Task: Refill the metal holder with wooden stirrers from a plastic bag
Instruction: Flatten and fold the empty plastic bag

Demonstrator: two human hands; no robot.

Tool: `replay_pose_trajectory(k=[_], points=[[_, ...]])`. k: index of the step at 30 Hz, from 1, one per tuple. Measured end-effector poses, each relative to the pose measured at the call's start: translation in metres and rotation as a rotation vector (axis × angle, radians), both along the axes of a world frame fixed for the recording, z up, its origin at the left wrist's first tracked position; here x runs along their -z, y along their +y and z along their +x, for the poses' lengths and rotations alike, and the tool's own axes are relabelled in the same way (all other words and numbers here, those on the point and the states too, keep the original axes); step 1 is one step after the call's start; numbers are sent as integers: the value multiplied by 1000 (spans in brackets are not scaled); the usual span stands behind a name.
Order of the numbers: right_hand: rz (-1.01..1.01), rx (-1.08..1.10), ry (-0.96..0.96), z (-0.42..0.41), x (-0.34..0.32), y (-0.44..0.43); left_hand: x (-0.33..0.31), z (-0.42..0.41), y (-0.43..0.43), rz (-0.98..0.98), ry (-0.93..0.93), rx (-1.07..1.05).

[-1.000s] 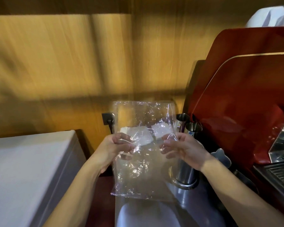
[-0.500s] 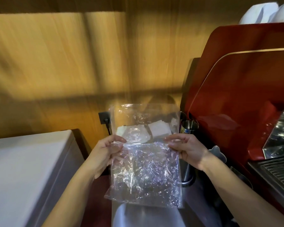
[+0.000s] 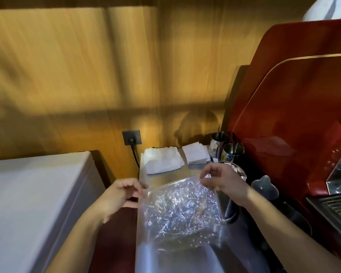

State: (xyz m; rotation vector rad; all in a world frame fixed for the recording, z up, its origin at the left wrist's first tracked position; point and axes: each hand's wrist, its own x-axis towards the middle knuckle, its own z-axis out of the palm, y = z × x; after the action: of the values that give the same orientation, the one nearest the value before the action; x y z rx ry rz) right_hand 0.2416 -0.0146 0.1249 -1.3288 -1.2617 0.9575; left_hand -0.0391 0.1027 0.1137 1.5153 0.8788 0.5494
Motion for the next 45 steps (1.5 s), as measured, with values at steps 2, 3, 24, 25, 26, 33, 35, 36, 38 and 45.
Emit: replay_pose_trajectory(k=[2,3,24,25,26,33,35,36,38,45], points=[[-1,-41,-24,-6,2,0,1,7,-1,79,54,-107],[-14,-73,-29,-9,3,1,-1,13,-5,117,55,-135],[-297,60,133,-36,37,28,60,41,-22,-143,-135,-398],[-312,103,199,-38,42,30,63,41,-21,-190,-155,-446],[-337,135,250,-40,46,32,66,41,-20,-231,-175,-490],[-471,282,267,-56,85,48,92,56,-11,-369,-174,-570],[-470,367,281,-55,96,57,98,59,-5,-304,-95,-590],[-459,393,287,-54,101,62,100,59,-2,-288,-65,-600],[-449,422,266,-51,109,69,106,58,5,-246,-19,-610],[-481,472,107,-47,129,96,117,67,28,-37,239,-550]])
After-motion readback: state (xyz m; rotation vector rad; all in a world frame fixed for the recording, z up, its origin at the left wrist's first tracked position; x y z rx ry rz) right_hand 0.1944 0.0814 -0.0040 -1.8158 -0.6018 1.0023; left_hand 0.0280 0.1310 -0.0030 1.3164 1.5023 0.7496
